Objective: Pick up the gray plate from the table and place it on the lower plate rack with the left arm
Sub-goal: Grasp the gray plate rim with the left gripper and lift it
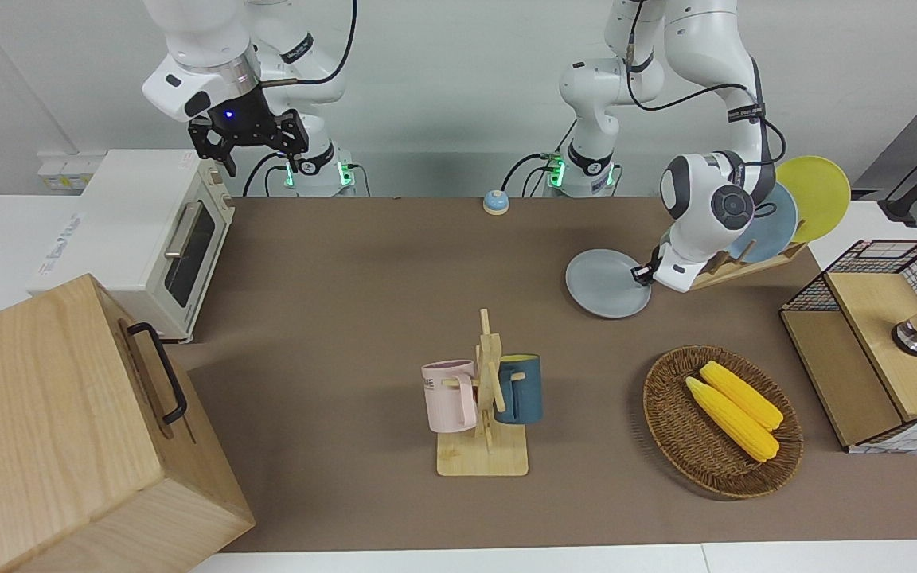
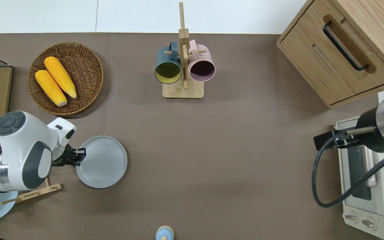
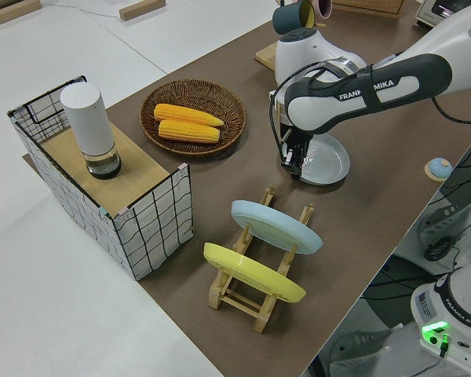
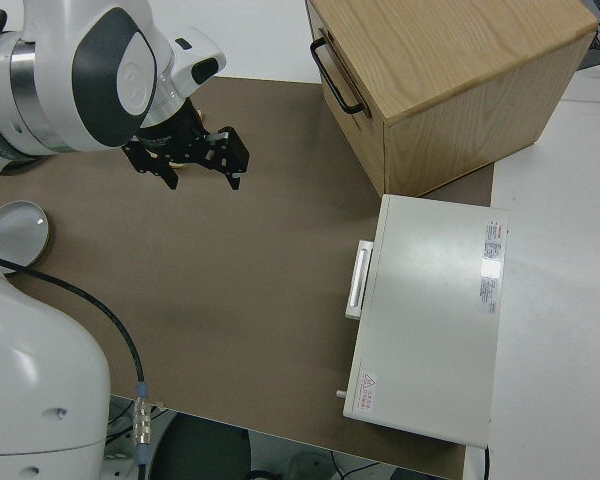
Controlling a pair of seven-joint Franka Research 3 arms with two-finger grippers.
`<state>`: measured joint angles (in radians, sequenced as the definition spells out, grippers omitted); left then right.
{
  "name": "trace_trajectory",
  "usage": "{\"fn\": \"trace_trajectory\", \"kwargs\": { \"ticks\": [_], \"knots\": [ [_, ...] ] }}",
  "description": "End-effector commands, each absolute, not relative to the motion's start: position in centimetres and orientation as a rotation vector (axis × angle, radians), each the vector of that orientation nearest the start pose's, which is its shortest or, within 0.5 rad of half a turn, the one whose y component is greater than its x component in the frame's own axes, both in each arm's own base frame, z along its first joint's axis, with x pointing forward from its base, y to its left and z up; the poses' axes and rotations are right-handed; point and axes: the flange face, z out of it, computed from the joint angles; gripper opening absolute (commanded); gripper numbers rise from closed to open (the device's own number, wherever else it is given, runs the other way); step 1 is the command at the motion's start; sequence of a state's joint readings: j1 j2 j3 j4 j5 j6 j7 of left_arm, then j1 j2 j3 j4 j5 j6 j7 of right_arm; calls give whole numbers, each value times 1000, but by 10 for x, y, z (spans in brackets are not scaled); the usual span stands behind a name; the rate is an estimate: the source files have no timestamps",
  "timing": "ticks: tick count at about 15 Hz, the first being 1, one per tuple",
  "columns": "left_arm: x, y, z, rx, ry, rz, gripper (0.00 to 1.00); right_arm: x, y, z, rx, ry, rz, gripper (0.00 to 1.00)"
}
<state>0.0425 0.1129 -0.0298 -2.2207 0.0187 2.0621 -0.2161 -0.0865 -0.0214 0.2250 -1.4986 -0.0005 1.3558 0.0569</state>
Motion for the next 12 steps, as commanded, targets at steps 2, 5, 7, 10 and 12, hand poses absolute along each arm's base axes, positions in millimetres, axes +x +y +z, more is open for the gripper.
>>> {"fn": "trace_trajectory", "kwargs": {
  "ticks": [2, 5, 7, 10, 12],
  "knots": [
    [506, 10, 304, -3066, -357, 412, 0, 517, 70, 656, -3148, -121, 198, 990],
    [510, 15, 326, -3066, -358, 407, 0, 517, 70, 656, -3148, -118, 198, 990],
    [518, 21, 348, -3061, -373, 426, 0, 517, 71, 656, -3148, -123, 198, 990],
    [524, 28, 373, -3055, -392, 447, 0, 517, 70, 656, -3148, -121, 198, 990],
    [526, 28, 386, -3053, -392, 459, 0, 517, 70, 656, -3148, -121, 198, 990]
  ]
}}
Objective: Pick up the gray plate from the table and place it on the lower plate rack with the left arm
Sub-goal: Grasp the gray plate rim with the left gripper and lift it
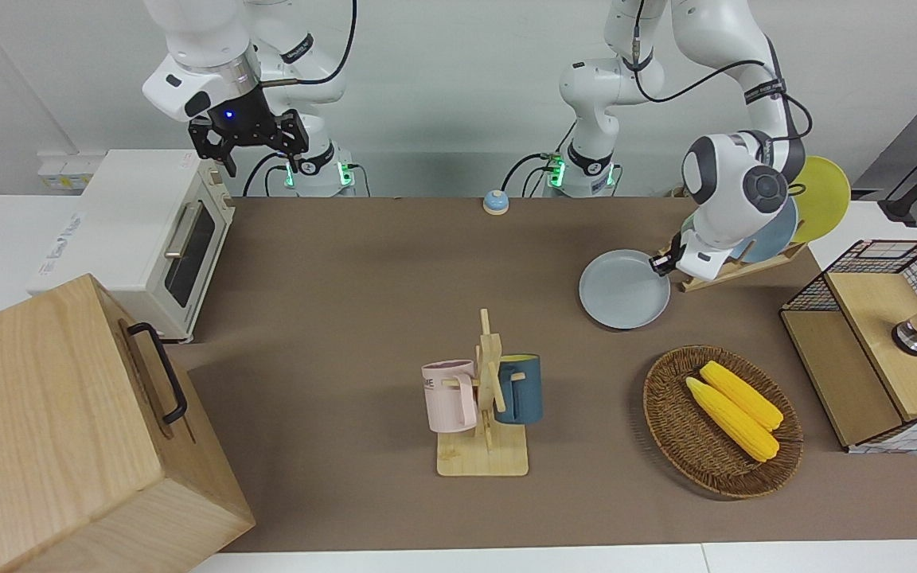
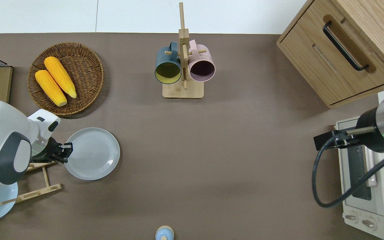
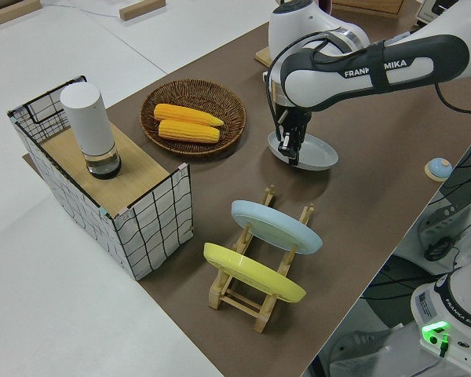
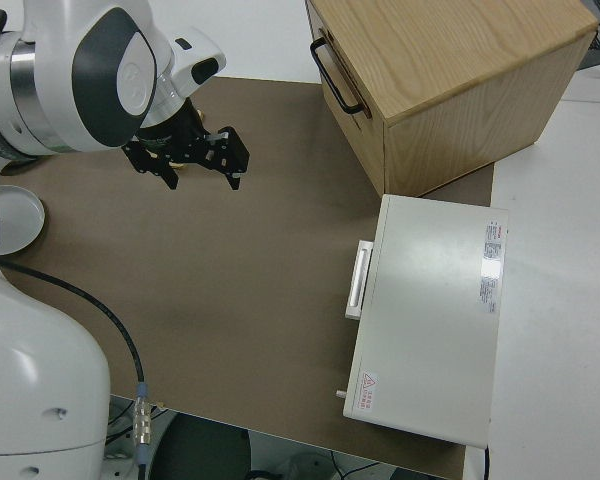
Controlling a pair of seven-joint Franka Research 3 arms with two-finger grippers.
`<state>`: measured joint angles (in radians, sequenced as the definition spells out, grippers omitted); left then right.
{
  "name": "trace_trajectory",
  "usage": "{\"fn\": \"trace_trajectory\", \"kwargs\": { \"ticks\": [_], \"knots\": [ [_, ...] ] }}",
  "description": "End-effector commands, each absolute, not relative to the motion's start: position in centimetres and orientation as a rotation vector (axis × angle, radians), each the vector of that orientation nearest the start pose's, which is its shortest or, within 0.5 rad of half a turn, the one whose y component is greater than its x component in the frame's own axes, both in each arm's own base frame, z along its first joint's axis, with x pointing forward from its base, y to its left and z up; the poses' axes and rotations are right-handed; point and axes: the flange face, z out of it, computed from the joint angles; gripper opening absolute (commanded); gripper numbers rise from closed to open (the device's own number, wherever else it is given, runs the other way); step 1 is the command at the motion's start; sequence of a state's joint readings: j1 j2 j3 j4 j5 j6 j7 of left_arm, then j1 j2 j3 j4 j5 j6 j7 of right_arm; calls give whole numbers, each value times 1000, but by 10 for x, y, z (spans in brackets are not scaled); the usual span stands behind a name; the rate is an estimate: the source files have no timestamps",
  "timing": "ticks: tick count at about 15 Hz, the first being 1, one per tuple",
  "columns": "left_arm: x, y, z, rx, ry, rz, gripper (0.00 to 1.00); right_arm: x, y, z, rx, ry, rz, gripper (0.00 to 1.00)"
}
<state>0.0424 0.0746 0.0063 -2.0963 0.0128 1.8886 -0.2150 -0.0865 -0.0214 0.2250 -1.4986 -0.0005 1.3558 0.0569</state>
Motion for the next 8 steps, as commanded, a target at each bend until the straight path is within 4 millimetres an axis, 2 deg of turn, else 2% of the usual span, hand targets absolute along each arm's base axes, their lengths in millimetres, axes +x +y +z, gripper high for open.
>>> {"fn": "trace_trajectory", "kwargs": {
  "ticks": [1, 3, 4, 6, 8],
  "knots": [
    [527, 28, 391, -3049, -391, 470, 0, 517, 70, 656, -3148, -121, 198, 990],
    [527, 30, 410, -3037, -391, 492, 0, 517, 70, 656, -3148, -121, 198, 987],
    [528, 39, 421, -3035, -416, 487, 0, 517, 70, 656, -3148, -121, 198, 990],
    [529, 44, 442, -3021, -456, 482, 0, 517, 70, 656, -3148, -121, 198, 987],
    [529, 53, 455, -2921, -463, 471, 0, 517, 70, 656, -3148, -121, 198, 990]
  ]
}}
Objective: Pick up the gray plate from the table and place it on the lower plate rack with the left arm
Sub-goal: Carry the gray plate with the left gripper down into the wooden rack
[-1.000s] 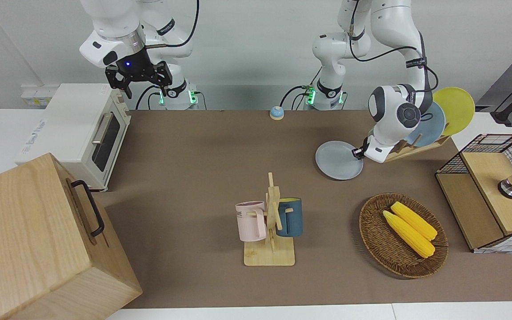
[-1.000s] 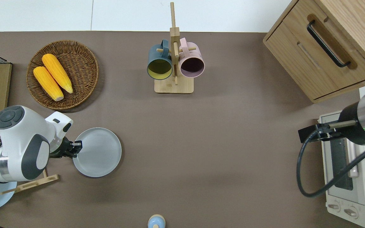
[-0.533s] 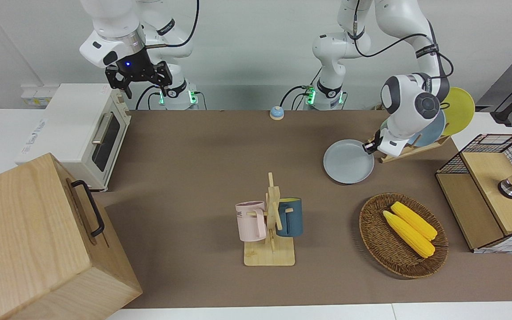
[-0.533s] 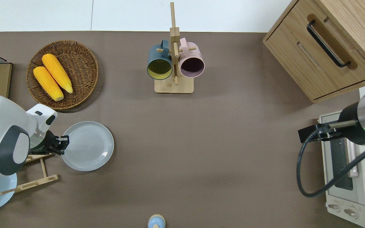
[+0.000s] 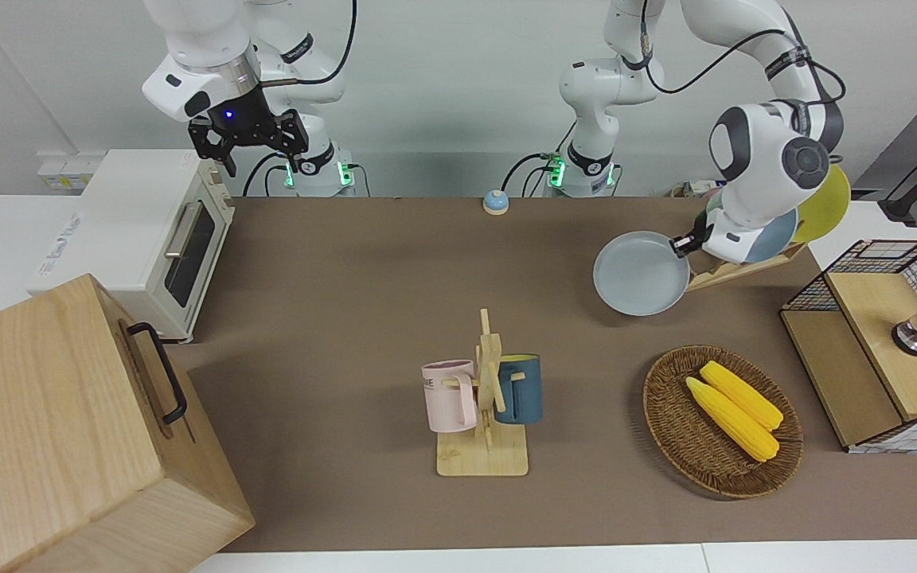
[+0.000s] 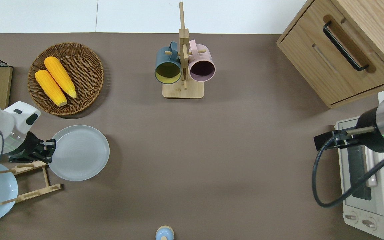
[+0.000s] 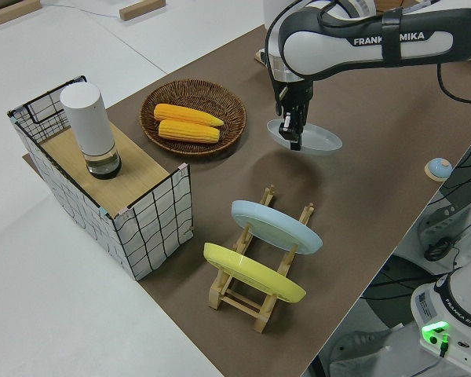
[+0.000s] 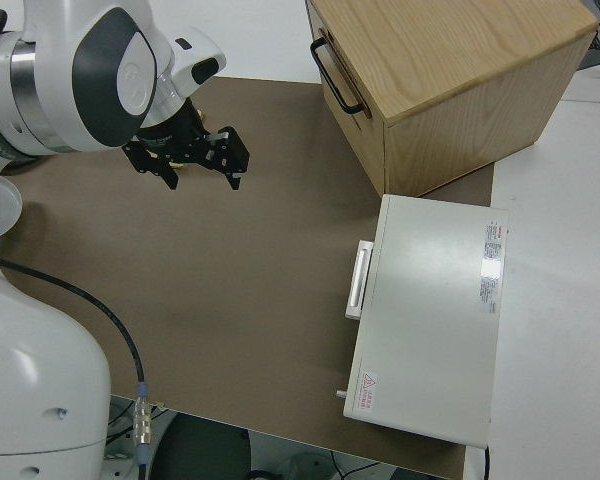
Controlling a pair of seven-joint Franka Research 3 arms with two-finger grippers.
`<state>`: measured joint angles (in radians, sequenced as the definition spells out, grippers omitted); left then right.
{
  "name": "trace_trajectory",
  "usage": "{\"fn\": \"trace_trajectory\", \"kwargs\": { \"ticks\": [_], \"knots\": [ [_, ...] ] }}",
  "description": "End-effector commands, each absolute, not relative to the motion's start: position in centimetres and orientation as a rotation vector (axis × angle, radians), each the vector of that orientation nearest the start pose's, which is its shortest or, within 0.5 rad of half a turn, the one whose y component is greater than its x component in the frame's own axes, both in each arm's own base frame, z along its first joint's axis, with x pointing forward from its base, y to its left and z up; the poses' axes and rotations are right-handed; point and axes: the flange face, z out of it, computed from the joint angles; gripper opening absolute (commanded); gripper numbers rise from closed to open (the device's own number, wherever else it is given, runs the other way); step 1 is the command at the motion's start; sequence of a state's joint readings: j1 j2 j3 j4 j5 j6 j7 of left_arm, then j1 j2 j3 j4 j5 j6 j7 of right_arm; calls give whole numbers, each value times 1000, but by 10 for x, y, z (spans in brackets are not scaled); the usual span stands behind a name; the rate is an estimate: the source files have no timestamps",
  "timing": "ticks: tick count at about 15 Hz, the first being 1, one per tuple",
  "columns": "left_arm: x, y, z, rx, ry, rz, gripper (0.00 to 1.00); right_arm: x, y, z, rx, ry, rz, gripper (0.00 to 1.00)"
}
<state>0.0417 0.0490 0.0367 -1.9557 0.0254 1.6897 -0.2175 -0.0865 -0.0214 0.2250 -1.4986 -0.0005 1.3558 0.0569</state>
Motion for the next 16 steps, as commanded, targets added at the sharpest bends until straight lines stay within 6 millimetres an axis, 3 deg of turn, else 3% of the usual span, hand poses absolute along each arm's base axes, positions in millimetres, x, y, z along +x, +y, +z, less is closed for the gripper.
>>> {"fn": "trace_trajectory", "kwargs": {
  "ticks": [1, 8, 13, 16],
  "knots": [
    [526, 57, 462, -2865, -464, 467, 0, 517, 70, 656, -3148, -121, 198, 990],
    [511, 43, 489, -2413, -292, 460, 0, 517, 71, 656, -3148, -123, 198, 990],
    [506, 57, 483, -2166, -374, 452, 0, 517, 70, 656, -3148, -121, 198, 990],
    [506, 52, 464, -2086, -408, 446, 0, 517, 70, 656, -3148, -121, 198, 990]
  ]
}}
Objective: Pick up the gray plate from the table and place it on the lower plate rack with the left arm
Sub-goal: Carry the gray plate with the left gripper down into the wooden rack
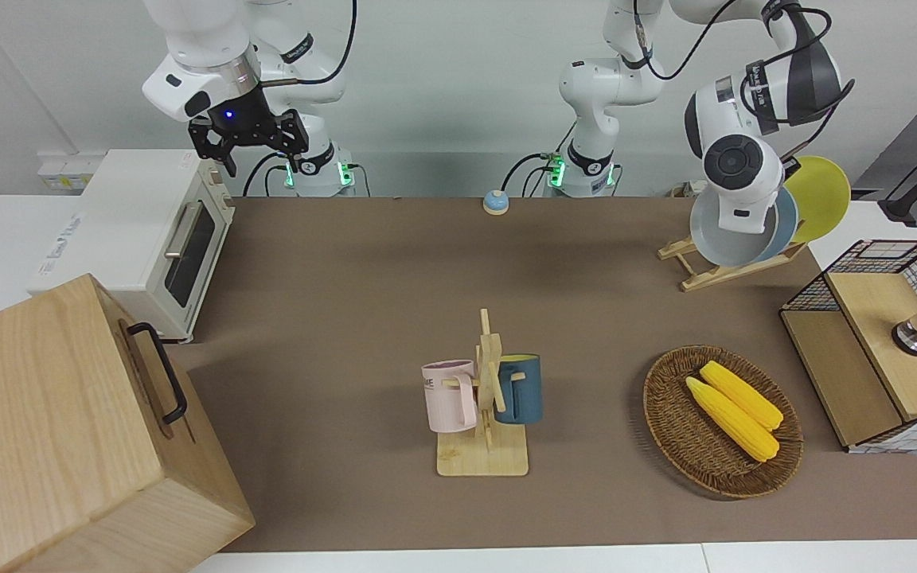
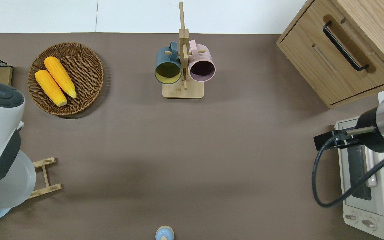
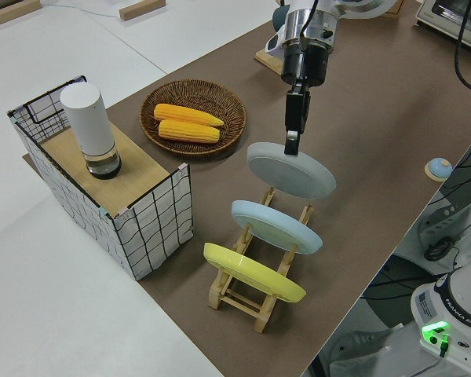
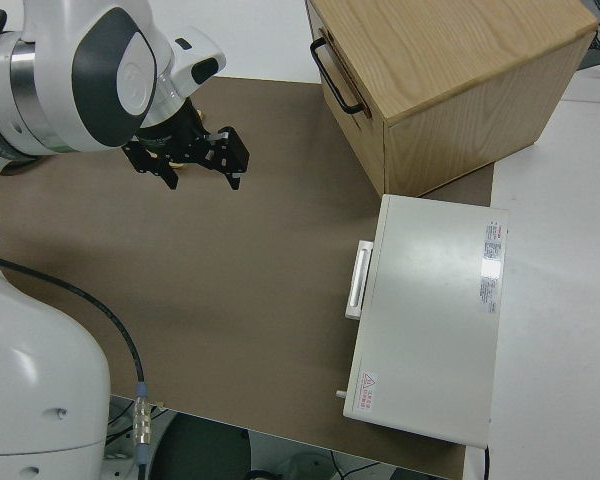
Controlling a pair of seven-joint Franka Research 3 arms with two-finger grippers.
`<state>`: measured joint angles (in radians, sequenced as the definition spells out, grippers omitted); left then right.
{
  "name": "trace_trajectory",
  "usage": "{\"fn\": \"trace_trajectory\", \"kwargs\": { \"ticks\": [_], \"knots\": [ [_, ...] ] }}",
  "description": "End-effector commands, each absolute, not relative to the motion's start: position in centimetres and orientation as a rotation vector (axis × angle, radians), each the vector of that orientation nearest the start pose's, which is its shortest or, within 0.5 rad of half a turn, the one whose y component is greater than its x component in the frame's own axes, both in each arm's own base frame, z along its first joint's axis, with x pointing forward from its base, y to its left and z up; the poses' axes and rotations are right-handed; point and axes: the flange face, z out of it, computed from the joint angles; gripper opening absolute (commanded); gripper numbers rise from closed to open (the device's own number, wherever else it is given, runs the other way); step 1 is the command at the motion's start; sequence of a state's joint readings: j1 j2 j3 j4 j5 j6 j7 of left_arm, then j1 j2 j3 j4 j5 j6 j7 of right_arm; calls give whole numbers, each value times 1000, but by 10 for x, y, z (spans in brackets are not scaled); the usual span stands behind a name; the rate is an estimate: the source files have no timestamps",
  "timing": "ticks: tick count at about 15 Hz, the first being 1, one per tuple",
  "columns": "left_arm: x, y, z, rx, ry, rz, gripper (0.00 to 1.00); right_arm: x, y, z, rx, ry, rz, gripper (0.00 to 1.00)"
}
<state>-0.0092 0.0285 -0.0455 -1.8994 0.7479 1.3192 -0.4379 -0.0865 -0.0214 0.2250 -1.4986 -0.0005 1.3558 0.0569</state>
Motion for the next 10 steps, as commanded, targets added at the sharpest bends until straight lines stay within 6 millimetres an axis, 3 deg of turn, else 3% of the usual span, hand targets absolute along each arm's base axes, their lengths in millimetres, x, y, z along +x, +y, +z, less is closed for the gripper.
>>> {"fn": "trace_trajectory", "kwargs": {
  "ticks": [1, 6, 10],
  "knots": [
    [507, 49, 460, -2075, -414, 437, 0, 517, 70, 656, -3148, -121, 198, 987],
    [508, 33, 444, -2052, -449, 410, 0, 517, 70, 656, -3148, -121, 198, 990],
    [507, 13, 418, -1971, -488, 423, 0, 517, 70, 656, -3148, -121, 198, 990]
  ]
}}
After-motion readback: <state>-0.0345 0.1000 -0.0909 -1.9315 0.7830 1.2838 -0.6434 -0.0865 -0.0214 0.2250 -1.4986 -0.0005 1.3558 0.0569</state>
